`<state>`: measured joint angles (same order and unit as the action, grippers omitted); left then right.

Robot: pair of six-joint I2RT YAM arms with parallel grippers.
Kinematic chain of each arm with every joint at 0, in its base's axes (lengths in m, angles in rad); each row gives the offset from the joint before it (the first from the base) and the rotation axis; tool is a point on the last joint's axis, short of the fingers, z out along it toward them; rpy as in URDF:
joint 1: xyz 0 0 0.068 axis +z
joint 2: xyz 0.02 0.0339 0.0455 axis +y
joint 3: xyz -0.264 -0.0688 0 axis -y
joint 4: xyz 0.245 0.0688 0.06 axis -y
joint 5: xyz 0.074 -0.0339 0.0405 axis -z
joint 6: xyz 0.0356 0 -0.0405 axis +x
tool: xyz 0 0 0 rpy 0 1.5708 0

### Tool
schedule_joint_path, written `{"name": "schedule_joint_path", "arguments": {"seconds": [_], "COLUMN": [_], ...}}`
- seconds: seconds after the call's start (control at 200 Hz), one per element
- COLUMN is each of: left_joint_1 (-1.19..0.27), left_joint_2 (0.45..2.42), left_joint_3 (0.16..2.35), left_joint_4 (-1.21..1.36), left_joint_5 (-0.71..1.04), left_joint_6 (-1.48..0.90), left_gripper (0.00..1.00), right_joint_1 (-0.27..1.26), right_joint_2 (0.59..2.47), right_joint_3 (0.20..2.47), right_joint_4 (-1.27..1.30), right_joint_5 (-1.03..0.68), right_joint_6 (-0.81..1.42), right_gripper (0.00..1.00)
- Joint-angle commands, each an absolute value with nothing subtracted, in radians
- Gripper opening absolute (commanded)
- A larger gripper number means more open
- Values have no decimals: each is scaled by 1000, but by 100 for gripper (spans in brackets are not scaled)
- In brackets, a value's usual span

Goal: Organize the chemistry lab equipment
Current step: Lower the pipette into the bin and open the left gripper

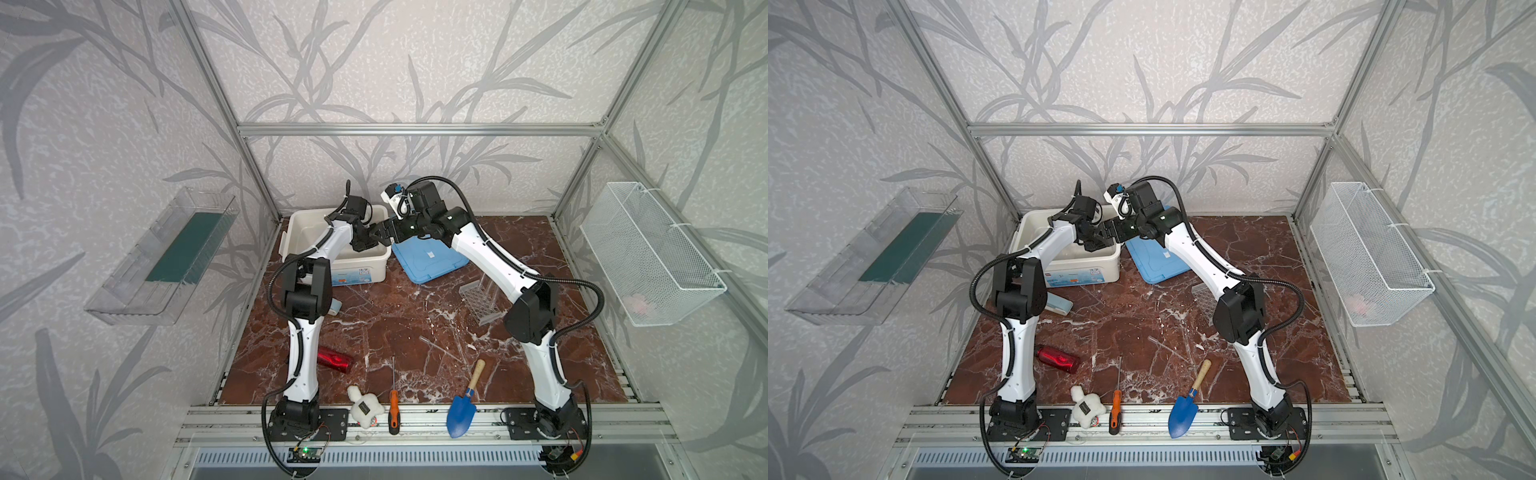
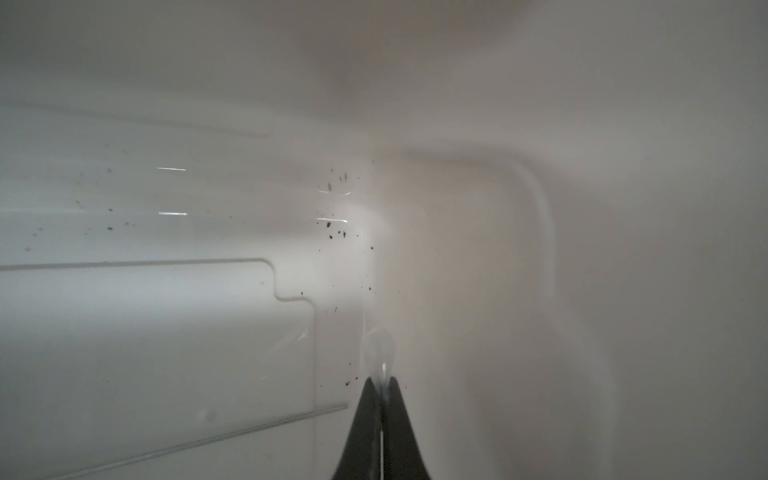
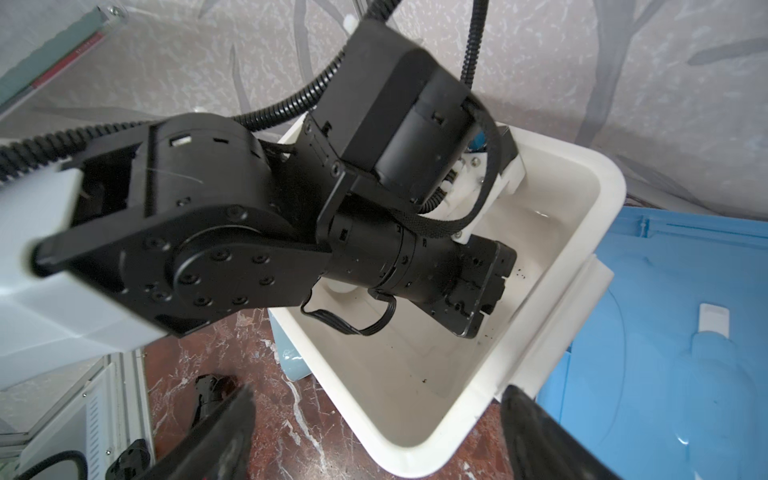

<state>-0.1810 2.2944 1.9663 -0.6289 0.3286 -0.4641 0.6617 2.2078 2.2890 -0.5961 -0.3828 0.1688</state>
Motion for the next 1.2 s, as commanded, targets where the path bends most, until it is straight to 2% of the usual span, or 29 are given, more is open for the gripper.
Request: {"name": "schedule_joint_path", "arguments": {"seconds": [0.0, 0.165, 0.58, 0.745, 0.99, 1.124, 1.194], "left_joint_1": [-178, -181, -189, -189, -190, -190, -191], "left_joint_2": [2332, 2345, 2332, 2309, 2202, 2126, 2085], "left_joint_3": [1951, 1922, 1899, 1905, 1897, 1907, 1899], "left_joint_4": [-612, -583, -612, -628, -644, -669, -669], "left_joint_5": [340, 349, 274, 261, 224, 189, 191], "left_joint_6": [-460, -464, -442, -435, -429, -425, -424], "left_gripper": [4, 4, 26, 27, 58, 68, 78], "right_joint_1": [670, 677, 681, 681, 685, 685, 684], "right_joint_2": [2238, 2238, 2221, 2202, 2156, 2105, 2059], "right_joint_3": [2347, 2347, 2350, 2346, 2337, 2301, 2259], "right_joint_4": [-672, -670, -689, -694, -723, -721, -713], "right_joint_5": [-357, -359, -337, -333, -322, -324, -335], "right_joint_6": [130, 131, 120, 118, 102, 102, 113], "right_gripper": [89, 88, 88, 89, 88, 88, 89]}}
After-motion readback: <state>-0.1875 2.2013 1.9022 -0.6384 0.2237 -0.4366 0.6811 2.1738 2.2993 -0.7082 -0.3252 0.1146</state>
